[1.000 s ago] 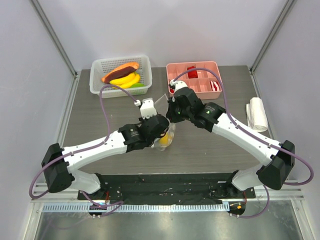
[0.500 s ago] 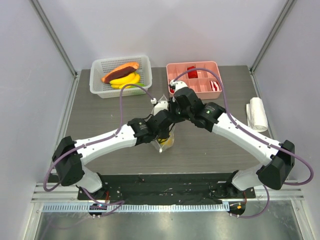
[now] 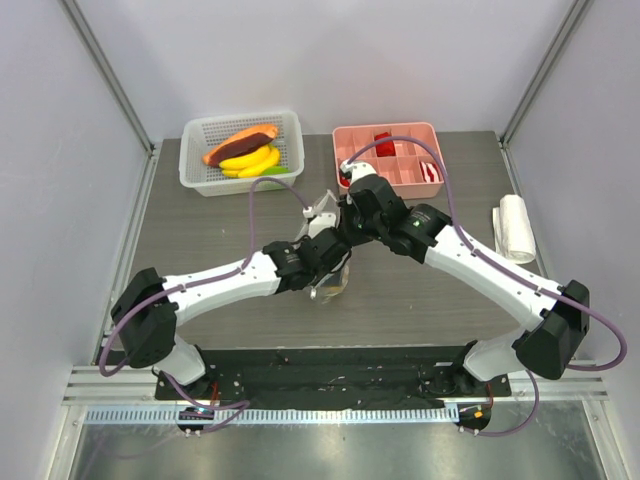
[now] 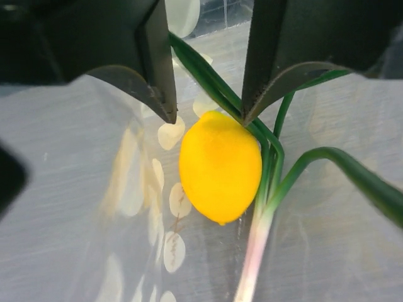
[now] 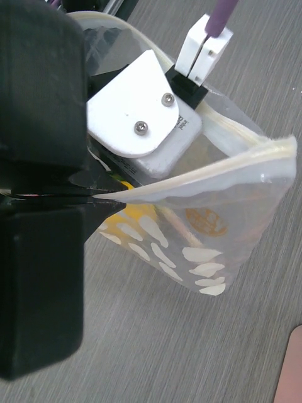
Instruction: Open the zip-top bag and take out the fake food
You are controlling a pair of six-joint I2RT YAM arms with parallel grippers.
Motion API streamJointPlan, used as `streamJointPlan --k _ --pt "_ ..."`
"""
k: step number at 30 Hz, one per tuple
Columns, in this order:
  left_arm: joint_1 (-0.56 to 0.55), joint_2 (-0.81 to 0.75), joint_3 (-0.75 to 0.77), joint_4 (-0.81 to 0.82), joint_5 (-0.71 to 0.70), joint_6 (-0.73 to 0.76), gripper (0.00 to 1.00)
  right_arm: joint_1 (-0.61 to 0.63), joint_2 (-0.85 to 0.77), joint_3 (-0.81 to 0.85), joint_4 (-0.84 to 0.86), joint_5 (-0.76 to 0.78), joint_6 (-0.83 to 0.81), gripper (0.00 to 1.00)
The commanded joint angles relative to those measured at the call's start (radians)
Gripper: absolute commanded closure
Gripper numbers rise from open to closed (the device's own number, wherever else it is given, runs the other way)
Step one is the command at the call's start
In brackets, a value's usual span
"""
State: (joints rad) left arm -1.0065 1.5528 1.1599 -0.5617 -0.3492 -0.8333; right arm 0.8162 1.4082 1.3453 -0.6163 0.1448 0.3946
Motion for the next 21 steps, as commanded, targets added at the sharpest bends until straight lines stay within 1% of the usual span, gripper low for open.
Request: streamJointPlan --k 1,8,10,12,17,21 --pt "0.016 0.009 -0.055 0.054 0.027 -0.023 0.52 0.012 -0.014 0.011 0.053 -0.016 -0.002 0.99" --pt "0.028 0.062 -0.071 0.098 0.024 -0.016 0.53 0.012 -0.011 -0.012 0.056 -0.011 -0.007 0.99" --pt "0.029 0.07 -0.075 0.109 0.021 -0.01 0.5 0.011 -0.008 -0.018 0.056 -0.013 -0.007 0.99" --pt "0.032 0.076 -0.081 0.124 0.027 -0.004 0.45 0.012 -0.006 -0.021 0.058 -0.017 -0.007 0.99" --pt "0.037 0.087 -0.115 0.151 0.029 -0.007 0.41 0.012 -0.005 -0.04 0.07 -0.014 -0.007 0.99" --pt "0.037 0.064 -0.178 0.262 0.03 0.013 0.39 0.012 -0.008 -0.069 0.099 -0.01 -0.007 0.99"
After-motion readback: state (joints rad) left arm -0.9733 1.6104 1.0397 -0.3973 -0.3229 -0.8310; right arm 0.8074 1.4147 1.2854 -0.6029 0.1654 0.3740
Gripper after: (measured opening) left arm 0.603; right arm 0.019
